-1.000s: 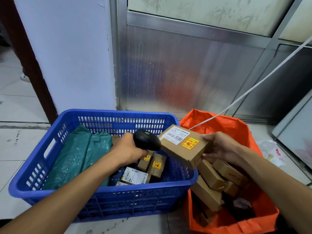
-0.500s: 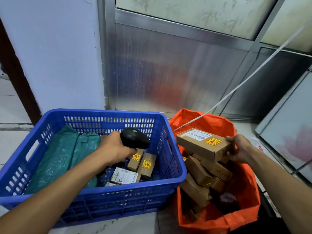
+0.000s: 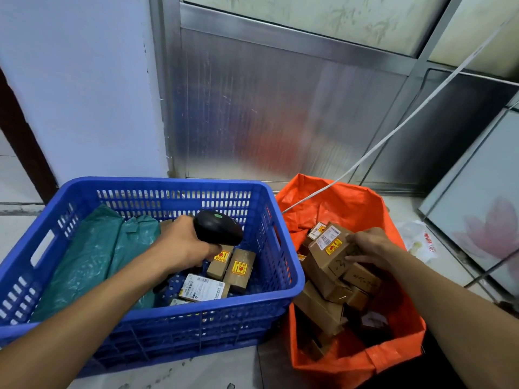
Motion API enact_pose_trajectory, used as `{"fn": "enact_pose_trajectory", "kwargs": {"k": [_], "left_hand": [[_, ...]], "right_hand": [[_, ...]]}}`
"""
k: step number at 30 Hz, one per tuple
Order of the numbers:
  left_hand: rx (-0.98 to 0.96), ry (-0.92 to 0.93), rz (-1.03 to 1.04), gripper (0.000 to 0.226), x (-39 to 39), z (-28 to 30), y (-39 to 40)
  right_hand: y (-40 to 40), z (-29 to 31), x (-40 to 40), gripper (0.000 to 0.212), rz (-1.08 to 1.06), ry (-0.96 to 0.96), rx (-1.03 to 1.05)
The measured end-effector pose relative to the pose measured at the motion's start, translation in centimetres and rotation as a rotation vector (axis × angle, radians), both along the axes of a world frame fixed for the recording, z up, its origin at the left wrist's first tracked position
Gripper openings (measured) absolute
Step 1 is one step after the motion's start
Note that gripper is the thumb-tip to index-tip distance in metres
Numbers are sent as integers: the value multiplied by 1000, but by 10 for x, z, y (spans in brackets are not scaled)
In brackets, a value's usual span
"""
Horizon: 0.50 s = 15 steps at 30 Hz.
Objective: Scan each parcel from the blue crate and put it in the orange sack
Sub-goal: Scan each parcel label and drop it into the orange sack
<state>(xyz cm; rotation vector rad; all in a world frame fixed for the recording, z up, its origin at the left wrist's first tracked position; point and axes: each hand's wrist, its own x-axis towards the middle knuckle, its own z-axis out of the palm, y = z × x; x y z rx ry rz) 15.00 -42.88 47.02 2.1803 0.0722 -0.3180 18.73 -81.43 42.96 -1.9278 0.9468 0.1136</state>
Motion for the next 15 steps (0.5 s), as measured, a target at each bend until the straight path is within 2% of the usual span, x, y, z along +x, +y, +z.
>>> {"fn": "enact_pose_trajectory", "kwargs": {"k": [8, 15], "left_hand": [[-5, 5, 7, 15, 2, -4, 6], [-6, 15, 16, 19, 4, -3, 7]], "right_hand": [[15, -18, 13, 43, 45, 30, -67], [30, -38, 24, 24, 109, 25, -160]]}}
